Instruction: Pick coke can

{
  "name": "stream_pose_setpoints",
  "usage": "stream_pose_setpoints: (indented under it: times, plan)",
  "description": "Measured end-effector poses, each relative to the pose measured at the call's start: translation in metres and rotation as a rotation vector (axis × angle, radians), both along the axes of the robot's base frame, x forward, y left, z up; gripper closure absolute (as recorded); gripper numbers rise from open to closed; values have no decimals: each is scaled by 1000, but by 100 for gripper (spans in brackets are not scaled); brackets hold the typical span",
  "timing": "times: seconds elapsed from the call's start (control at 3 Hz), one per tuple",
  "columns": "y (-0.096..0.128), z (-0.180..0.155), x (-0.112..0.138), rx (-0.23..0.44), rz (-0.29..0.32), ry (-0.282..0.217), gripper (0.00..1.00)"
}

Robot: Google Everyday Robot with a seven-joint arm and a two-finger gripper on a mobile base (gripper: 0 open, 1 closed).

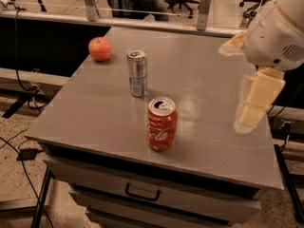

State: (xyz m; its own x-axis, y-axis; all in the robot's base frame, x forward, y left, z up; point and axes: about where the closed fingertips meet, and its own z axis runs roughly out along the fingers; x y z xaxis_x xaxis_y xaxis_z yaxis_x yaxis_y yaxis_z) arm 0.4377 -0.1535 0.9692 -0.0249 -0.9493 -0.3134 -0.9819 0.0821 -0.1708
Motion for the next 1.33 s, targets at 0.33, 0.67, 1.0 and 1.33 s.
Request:
stream_pose_setpoints:
  times: [0.33,0.67,1.0,1.33]
  plan:
    - [57,-6,-7,116,175,40,0]
    - [71,-4,-9,151,208,43,0]
    - [72,-5,-8,166,211,31,0]
    - [83,-7,-4,276,256,1,0]
